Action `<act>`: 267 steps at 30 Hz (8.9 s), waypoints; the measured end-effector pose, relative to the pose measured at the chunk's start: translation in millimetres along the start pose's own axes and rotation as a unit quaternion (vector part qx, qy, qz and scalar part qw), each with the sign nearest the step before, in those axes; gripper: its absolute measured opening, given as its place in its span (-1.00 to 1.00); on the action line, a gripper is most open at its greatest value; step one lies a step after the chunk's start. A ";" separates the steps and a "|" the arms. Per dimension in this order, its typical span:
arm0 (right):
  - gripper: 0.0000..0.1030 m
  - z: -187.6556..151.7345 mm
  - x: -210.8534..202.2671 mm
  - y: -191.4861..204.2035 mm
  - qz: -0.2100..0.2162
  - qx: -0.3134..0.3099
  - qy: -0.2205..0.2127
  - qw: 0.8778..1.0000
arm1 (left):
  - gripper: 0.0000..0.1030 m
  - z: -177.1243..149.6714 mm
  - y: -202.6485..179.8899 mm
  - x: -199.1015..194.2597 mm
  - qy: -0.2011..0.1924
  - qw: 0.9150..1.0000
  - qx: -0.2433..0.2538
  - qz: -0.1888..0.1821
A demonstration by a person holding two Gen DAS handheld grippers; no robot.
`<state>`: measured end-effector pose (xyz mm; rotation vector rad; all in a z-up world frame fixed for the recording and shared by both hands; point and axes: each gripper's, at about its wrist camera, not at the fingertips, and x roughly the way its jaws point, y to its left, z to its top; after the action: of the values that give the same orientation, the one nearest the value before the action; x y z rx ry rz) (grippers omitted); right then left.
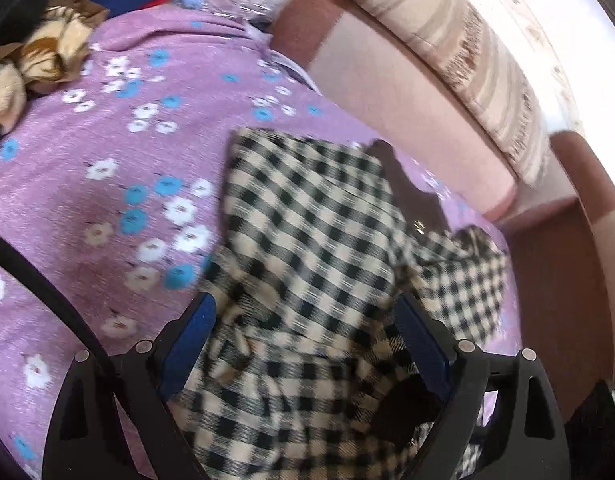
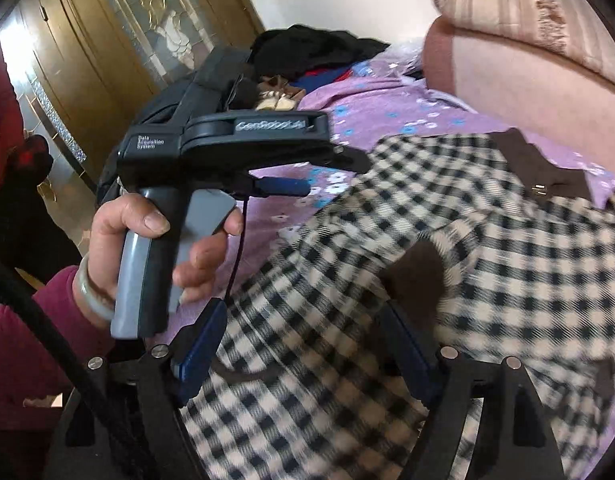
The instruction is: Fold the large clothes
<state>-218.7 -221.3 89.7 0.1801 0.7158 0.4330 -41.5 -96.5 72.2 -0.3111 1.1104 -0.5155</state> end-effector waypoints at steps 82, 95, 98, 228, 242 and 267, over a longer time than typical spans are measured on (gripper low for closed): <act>0.26 -72.2 -142.2 -262.3 -0.356 0.386 -0.038 0.850 | -0.61 -8.9 -70.4 51.6 0.025 0.982 0.179 0.059; 0.59 -63.7 -134.9 -229.4 -0.301 0.370 -0.072 0.876 | 0.48 -12.5 -67.0 76.3 0.015 0.987 0.148 0.053; 0.59 -63.4 -129.4 -225.5 -0.294 0.363 -0.071 0.881 | -0.44 -22.0 -81.9 91.1 0.031 0.982 0.181 0.046; 0.57 -135.2 -133.0 -146.6 -0.273 0.311 0.041 0.909 | 0.75 -101.9 -55.7 -34.5 -0.051 0.962 0.199 0.179; -0.65 -168.9 -120.8 -141.4 -0.290 0.270 0.056 0.917 | 0.75 -157.2 3.3 -80.8 -0.007 0.983 0.122 0.137; 0.57 -223.8 -145.8 -95.2 -0.086 0.334 0.057 0.937 | 0.74 -209.1 34.9 -97.2 0.092 0.984 0.129 0.084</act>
<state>-435.5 -368.3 -19.0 0.7307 0.9676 0.0156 -256.5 -11.3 42.3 0.0572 1.2205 -0.5379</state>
